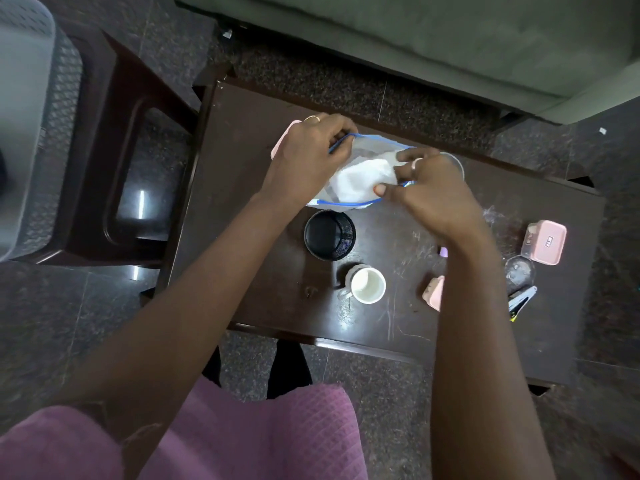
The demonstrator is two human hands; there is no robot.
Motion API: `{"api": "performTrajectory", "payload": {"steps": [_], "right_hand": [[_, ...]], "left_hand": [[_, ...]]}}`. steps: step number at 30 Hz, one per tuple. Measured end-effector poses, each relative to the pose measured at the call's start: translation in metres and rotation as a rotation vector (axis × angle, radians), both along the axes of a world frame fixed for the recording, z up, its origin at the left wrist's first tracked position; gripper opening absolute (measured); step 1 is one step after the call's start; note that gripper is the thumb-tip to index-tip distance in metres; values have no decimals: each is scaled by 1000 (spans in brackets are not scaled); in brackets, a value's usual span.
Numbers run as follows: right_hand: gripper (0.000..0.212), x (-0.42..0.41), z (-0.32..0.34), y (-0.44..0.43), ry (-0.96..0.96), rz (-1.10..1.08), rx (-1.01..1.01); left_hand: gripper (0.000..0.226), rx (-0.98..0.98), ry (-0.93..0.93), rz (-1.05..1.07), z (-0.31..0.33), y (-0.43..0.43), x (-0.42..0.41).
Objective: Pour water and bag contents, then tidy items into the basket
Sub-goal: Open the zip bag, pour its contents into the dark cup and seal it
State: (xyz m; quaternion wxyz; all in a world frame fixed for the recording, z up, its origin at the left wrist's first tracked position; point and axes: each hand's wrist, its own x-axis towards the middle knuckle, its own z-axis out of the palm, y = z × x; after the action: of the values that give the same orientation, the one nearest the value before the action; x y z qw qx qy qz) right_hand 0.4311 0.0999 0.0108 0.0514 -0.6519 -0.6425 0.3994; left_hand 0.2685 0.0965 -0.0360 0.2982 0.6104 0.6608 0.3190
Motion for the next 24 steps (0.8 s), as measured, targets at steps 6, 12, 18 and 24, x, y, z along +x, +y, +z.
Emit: {"api": "performTrajectory", "payload": {"steps": [6,12,18,24], "right_hand": [[69,13,-15,0,73,-561,-32],[44,26,-31,-5,141,-535,-229],[29,41,-19,-4,335,-347,-508],[39,51,-12,-8,651,-349,-470]], "left_hand": [[18,-42,-64,-99,2,2,8],[19,-53,10,-97,0,2,18],[21,-40,49,-54,6,10,12],[22,54,52,76,23,23,-8]]}}
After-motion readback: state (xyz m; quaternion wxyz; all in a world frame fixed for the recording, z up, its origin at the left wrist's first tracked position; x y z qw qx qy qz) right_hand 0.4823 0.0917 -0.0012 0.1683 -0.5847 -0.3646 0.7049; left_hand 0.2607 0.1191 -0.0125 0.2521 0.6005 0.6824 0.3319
